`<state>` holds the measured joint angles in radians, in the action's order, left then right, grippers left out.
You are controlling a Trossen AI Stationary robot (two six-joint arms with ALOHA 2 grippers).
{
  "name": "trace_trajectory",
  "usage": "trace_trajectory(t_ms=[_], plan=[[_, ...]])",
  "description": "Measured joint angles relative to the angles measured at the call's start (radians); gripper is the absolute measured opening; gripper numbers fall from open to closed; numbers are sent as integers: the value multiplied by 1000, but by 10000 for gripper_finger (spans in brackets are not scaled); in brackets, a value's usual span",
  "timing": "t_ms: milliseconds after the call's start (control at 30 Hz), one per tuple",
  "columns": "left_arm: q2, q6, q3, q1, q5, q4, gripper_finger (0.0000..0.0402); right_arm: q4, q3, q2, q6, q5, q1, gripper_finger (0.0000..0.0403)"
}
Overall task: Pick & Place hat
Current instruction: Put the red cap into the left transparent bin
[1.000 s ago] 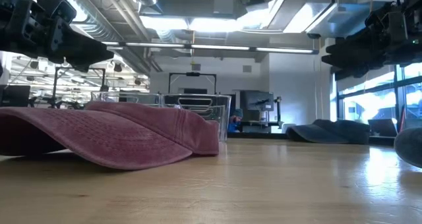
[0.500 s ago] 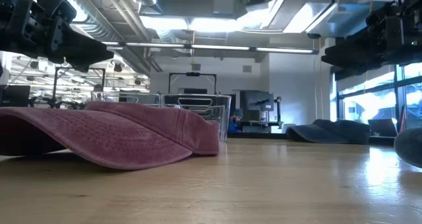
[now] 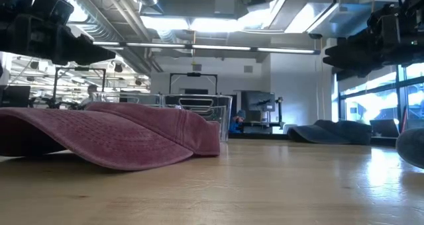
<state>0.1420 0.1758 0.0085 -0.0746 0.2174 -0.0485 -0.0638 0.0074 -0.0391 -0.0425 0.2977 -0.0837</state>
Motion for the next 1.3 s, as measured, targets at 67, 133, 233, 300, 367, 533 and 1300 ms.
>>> trace_trajectory(t_ms=[67,133,233,300,367,533,1300], plan=[[0,3,0,0,0,0,157,0,0,0,24,0,0,217],[0,3,0,0,0,0,157,0,0,0,21,0,0,217],[0,3,0,0,1,0,157,0,0,0,23,0,0,217],[0,-5,0,0,-7,-7,157,0,0,0,20,-1,0,217],[0,-88,0,-2,-20,-46,157,0,0,0,20,0,0,217],[0,-289,0,0,148,-245,157,-8,0,0,21,97,0,217],[804,-332,693,49,120,182,157,-20,0,0,-32,235,0,217]])
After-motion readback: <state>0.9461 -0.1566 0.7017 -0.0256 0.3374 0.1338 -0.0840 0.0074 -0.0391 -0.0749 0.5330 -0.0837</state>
